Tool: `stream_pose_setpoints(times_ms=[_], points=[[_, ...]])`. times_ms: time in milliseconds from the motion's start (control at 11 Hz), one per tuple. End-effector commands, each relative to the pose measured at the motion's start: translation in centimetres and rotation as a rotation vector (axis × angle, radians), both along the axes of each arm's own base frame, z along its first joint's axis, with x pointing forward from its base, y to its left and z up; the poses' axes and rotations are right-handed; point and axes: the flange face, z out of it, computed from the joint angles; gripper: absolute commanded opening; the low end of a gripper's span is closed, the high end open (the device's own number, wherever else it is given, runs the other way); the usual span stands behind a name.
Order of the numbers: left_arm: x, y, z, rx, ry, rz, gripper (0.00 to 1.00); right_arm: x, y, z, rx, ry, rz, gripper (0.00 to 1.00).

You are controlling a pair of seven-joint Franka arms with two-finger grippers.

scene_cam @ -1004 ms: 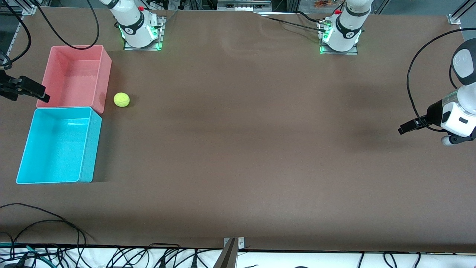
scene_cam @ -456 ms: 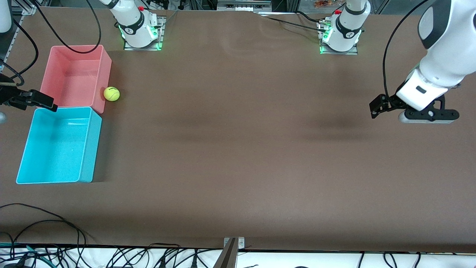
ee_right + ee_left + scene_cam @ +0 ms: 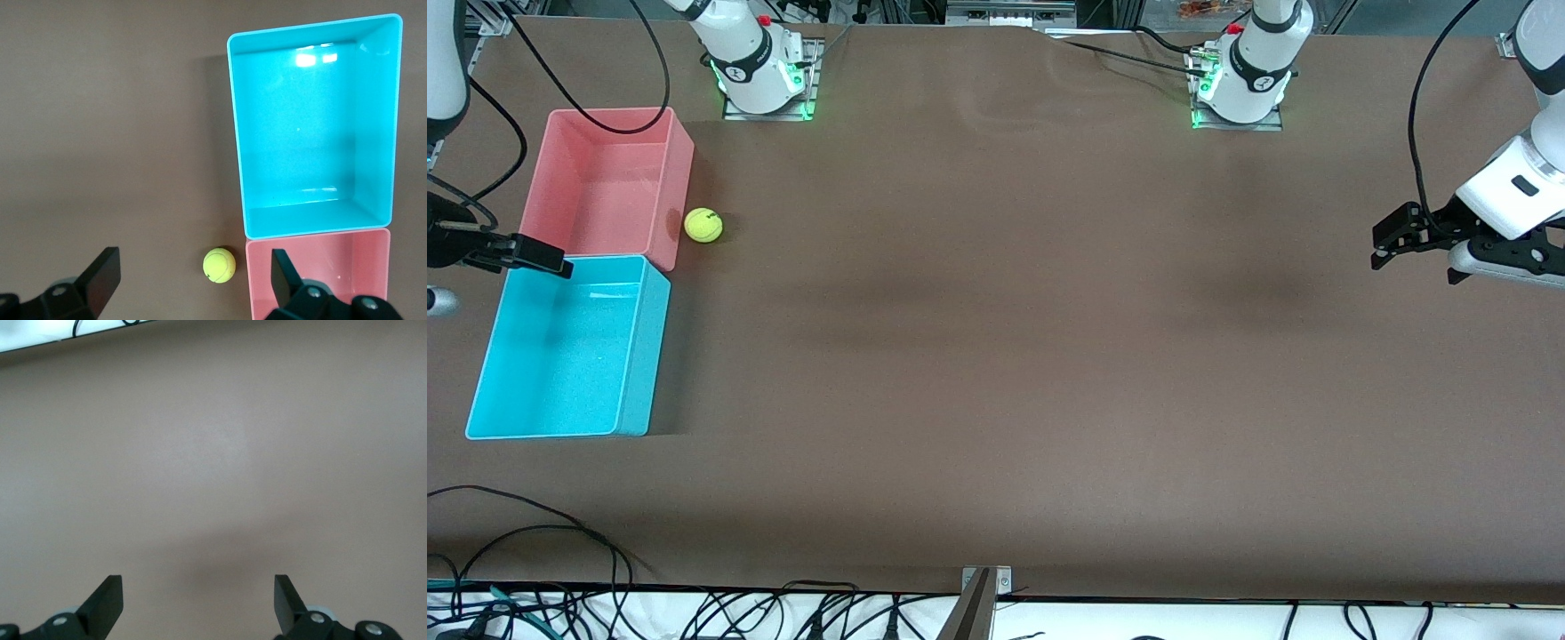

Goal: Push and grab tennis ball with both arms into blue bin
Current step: 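Lower the right gripper onto the tennis ball and close it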

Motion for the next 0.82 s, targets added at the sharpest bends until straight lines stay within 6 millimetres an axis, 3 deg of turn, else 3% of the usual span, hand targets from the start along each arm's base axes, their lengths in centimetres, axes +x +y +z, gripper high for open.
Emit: stream_pose_setpoints(times_ms=[0, 274, 548, 730], points=[[0.2, -1.7, 0.7, -0.015, -0.009, -0.062, 1.0, 0.9, -0.1, -3.2, 0.002, 0.062, -0.01, 1.0], [0.2, -2.2, 0.6, 0.0, -0.005, -0.104, 1.0, -0.4, 0.2, -6.4, 0.005, 0.141, -0.004, 1.0], [0.1, -3.0, 0.6, -0.011, 0.003, -0.111, 1.0, -5.0, 0.4, -9.7, 0.004, 0.084, -0.001, 1.0], [-0.1, -4.6, 0.7, -0.002, 0.003, -0.141, 1.0, -9.0, 2.0, -12.3, 0.008, 0.021, 0.025, 1.0]])
